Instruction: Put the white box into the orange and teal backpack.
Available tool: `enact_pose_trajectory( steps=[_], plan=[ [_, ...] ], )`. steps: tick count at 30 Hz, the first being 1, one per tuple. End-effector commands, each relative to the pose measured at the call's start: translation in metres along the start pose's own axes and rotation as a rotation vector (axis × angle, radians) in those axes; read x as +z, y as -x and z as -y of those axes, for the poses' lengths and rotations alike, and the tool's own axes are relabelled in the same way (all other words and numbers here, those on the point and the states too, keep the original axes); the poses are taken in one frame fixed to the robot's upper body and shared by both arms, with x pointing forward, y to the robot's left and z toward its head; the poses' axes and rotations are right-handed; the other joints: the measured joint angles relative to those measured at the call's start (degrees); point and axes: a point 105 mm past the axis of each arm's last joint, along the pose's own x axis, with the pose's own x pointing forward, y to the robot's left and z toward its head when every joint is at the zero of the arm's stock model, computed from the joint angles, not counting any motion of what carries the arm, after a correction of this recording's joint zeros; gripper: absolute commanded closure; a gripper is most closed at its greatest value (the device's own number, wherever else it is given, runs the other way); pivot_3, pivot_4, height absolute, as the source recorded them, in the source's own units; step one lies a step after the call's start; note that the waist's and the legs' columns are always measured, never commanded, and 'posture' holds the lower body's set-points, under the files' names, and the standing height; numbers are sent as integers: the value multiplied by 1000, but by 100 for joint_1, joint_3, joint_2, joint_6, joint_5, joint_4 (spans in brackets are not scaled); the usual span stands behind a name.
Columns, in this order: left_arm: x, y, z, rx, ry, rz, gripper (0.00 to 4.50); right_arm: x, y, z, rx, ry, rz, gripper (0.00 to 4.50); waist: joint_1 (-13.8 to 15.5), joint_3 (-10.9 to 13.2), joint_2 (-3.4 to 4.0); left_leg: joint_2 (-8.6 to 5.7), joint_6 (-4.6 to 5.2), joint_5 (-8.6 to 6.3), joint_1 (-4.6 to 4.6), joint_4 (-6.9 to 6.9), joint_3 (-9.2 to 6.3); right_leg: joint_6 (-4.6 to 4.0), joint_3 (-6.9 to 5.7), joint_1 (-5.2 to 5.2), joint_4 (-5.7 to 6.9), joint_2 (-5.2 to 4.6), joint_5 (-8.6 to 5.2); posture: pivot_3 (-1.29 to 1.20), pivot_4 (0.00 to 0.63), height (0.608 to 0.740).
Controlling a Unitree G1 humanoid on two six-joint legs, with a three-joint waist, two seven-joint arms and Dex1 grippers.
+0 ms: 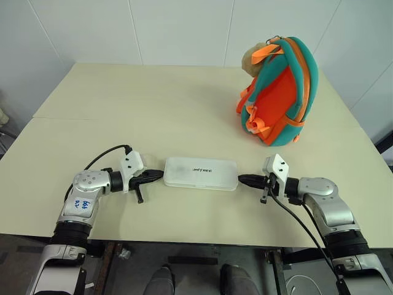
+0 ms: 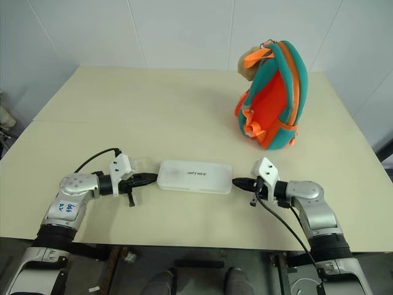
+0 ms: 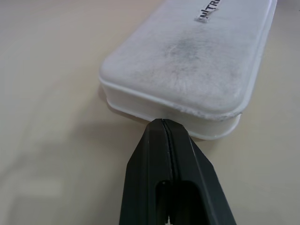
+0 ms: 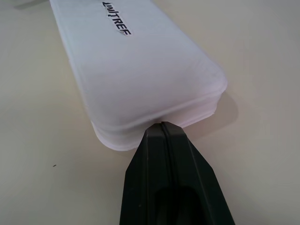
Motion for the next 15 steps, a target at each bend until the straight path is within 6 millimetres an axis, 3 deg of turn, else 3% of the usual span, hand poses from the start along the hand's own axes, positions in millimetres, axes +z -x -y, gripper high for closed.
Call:
enact_pose_trajectory(
  steps=[1,6,12,13,15],
  plan=[
    [15,-5,-4,26,-59,36,3640,9,-1,-1,35,20,10,3659,0,0,0,0,0,0,0,0,-1,0,1,0,0,0,0,0,150,740],
    [15,3,0,-5,-54,1,2092,8,15,10,3,42,-22,1969,-3,0,0,0,0,0,-1,-5,0,0,1,-1,-3,0,0,0,150,740],
    [0,31,1,-15,42,-83,254,19,34,27,-32,32,-48,0,-31,1,2,1,0,-2,0,-20,4,0,4,-6,-8,1,0,0,150,740],
    [-2,35,-1,-12,85,-94,23,20,35,27,-20,14,-71,0,-27,1,2,4,0,-2,0,-21,6,0,5,-8,-7,2,-1,0,150,740],
    [-1,39,-2,-17,138,-89,23,20,36,26,6,0,-106,0,-18,1,2,7,0,-2,0,-19,6,-1,6,-9,-5,7,-1,0,150,740]
  ],
)
